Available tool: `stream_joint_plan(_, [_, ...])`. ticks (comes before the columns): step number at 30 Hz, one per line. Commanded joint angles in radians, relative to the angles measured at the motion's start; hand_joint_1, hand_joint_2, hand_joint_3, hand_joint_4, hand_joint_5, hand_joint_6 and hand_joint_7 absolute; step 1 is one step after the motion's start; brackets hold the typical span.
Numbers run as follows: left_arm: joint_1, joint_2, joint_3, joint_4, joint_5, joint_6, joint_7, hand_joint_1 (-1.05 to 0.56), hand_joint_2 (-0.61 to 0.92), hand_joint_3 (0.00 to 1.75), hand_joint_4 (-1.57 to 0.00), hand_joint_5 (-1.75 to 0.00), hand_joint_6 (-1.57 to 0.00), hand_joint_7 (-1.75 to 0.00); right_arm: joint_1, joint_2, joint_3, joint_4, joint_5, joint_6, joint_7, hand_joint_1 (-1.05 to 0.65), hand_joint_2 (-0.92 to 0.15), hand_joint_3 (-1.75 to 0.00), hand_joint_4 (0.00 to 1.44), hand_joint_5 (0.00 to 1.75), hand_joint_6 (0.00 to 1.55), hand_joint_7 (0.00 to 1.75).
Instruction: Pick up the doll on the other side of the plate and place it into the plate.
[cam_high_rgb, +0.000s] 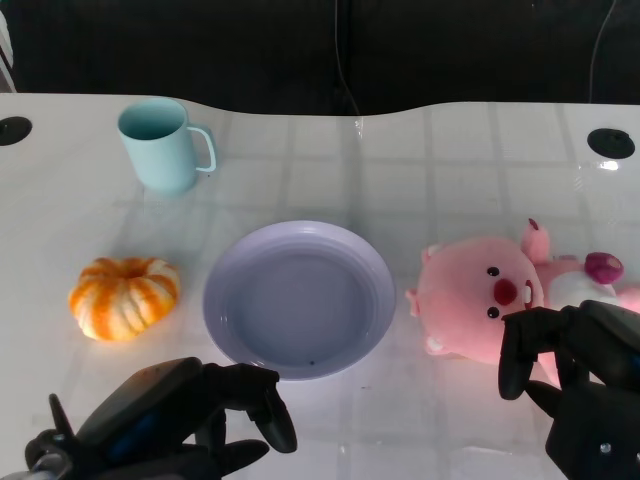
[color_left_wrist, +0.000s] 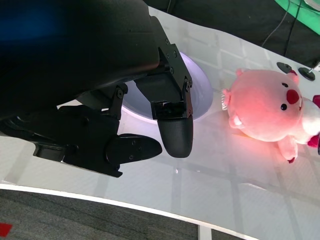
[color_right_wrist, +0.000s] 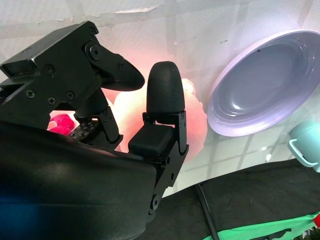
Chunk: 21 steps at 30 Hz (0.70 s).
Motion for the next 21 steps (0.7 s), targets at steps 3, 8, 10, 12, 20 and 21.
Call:
stream_joint_plan(3, [-0.004,0.013,0.009,0.009,-0.002,-0.007,-0.005,-0.16,0.82,0.49,-0.66,-1.68,-0.75,-1.02,-0.006,-0.011,-0.009,-0.001,0.0,0.001,-0.004,-0.1,-0.48,-1.1,0.79,1.68,0.79,1.31])
stream_joint_plan(8, [-0.001,0.013,0.011,0.004,-0.002,-0.004,-0.006,-0.16,0.82,0.5,-0.66,-1.68,-0.75,-1.02,-0.006,-0.004,-0.018,-0.004,0.009,0.013,-0.005,-0.08,-0.48,-1.05,0.79,1.64,0.81,1.19])
stream_joint_plan(10, [0.0,0.014,0.011,0.0,-0.001,0.001,-0.009,-0.16,0.82,0.5,-0.66,-1.68,-0.75,-1.02,-0.004,0.003,-0.025,-0.004,0.016,0.007,-0.018,-0.07,-0.48,-1.03,0.78,1.62,0.82,1.09])
stream_joint_plan(12, [0.0,0.015,0.011,-0.003,-0.001,0.003,-0.012,-0.15,0.82,0.5,-0.65,-1.67,-0.75,-1.01,0.001,0.012,-0.034,-0.002,0.018,-0.013,-0.047,-0.06,-0.55,-0.87,0.78,1.41,0.85,0.87])
stream_joint_plan(20, [0.001,0.016,0.008,-0.011,0.003,0.014,-0.014,-0.16,0.83,0.49,-0.67,-1.64,-0.75,-1.0,0.011,0.028,-0.055,0.019,-0.006,-0.103,-0.168,-0.22,-0.91,-0.08,0.64,0.63,0.72,0.06])
stream_joint_plan(21, [0.002,0.016,0.008,-0.013,0.003,0.017,-0.015,-0.16,0.83,0.48,-0.66,-1.64,-0.75,-1.0,0.01,0.026,-0.057,0.022,-0.011,-0.112,-0.178,-0.26,-0.92,-0.09,0.6,0.59,0.68,0.03])
